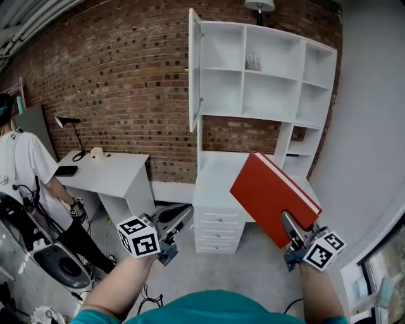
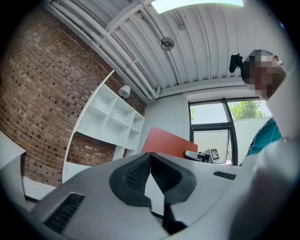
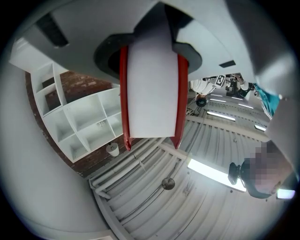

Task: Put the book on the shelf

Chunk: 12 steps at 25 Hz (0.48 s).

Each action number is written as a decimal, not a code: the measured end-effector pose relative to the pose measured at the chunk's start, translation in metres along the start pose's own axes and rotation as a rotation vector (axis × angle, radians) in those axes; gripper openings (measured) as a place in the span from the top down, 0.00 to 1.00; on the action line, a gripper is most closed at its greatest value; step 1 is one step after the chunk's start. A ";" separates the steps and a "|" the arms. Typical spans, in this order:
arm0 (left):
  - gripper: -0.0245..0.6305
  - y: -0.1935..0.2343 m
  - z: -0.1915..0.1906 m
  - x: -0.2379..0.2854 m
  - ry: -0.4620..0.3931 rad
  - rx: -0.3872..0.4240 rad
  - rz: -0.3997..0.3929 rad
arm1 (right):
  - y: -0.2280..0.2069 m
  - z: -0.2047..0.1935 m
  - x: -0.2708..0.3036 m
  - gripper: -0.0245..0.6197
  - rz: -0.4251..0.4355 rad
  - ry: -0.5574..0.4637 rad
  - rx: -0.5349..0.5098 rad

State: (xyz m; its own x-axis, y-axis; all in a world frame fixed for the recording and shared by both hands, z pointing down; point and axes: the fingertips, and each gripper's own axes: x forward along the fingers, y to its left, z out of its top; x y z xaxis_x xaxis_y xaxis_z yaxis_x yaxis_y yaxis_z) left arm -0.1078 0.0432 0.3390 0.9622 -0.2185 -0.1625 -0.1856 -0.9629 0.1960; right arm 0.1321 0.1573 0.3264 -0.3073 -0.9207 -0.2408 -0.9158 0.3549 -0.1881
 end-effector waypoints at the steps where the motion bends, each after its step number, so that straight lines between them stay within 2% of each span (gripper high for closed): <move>1: 0.94 0.016 0.005 0.001 0.007 0.008 -0.009 | -0.001 -0.002 0.016 0.70 -0.005 -0.004 0.000; 7: 0.94 0.105 0.032 0.003 0.015 0.016 -0.051 | -0.012 -0.014 0.100 0.70 -0.050 -0.016 -0.003; 12: 0.94 0.165 0.045 0.007 0.014 -0.010 -0.063 | -0.025 -0.023 0.154 0.70 -0.076 -0.015 -0.008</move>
State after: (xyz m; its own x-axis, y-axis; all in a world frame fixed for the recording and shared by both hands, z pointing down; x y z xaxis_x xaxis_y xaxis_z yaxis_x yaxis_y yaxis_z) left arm -0.1406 -0.1247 0.3267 0.9748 -0.1547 -0.1610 -0.1222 -0.9731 0.1954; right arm 0.1013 0.0027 0.3153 -0.2331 -0.9424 -0.2399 -0.9383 0.2828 -0.1991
